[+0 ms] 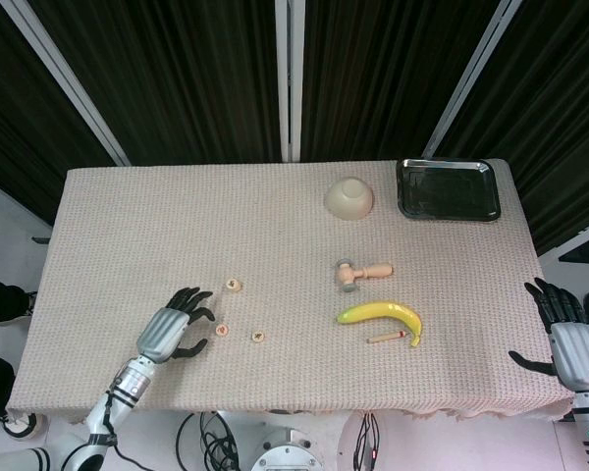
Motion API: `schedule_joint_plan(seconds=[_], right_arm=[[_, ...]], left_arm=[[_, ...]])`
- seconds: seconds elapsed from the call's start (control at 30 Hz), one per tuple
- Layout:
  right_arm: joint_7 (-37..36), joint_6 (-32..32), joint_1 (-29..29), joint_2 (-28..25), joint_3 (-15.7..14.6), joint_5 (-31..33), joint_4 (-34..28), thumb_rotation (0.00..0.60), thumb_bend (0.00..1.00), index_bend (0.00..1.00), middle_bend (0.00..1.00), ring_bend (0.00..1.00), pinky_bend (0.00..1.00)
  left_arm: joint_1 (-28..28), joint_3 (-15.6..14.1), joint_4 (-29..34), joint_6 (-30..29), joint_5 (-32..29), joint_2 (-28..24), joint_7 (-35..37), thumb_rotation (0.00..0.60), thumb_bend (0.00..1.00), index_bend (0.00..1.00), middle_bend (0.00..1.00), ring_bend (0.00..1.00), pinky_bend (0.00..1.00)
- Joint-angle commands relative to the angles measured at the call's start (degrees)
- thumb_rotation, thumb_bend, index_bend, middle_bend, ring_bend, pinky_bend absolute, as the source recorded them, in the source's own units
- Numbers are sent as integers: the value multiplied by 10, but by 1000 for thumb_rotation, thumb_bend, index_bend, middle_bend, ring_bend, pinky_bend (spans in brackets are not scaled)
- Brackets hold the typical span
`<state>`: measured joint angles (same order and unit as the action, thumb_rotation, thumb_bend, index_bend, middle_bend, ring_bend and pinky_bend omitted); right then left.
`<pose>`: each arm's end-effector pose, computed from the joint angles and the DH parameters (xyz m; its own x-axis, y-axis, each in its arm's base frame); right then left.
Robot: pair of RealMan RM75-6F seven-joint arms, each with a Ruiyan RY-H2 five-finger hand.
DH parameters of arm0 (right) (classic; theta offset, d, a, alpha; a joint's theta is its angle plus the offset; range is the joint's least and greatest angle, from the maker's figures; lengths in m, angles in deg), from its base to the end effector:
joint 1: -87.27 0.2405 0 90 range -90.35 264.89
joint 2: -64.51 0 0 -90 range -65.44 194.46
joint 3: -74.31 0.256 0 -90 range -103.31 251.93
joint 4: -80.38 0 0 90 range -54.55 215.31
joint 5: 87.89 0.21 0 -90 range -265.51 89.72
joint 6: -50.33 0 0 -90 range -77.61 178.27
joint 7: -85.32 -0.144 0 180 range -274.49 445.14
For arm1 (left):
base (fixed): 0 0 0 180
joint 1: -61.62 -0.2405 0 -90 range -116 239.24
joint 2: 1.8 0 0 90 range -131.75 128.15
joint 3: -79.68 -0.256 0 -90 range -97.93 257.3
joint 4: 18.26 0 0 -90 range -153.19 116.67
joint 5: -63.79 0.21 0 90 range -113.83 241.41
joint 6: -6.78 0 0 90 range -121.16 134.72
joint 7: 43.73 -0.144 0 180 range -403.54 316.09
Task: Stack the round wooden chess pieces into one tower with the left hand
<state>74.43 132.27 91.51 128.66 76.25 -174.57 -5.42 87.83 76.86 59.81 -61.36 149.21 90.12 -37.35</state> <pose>-0.3386 -0.1755 0.1615 0.3244 -0.0693 0.9434 -0.9454 0.0095 0.3258 -0.2267 0.2459 -0.0321 0.1995 0.3536 0.9139 0.9395 -0.3339 -0.0759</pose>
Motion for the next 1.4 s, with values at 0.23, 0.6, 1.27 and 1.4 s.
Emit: schedule_joint_plan(seconds=[0.23, 0.6, 1.27, 1.4], right_arm=[[0, 1, -3, -1, -2, 1, -1, 600, 0, 0, 0, 0, 0], [7, -5, 0, -1, -4, -1, -6, 600, 0, 0, 0, 0, 0], [6, 0, -5, 1, -6, 0, 0, 600, 0, 0, 0, 0, 0], [6, 0, -5, 2, -5, 2, 1, 600, 0, 0, 0, 0, 0]], left_arm=[[3, 10, -23, 15, -1, 24, 4, 600, 315, 370, 81, 0, 0], [5, 13, -28, 22, 8, 34, 8, 600, 315, 378, 81, 0, 0], [8, 21, -56, 42, 0, 56, 10, 600, 316, 401, 81, 0, 0], [8, 22, -59, 44, 0, 57, 9, 600, 319, 413, 81, 0, 0]])
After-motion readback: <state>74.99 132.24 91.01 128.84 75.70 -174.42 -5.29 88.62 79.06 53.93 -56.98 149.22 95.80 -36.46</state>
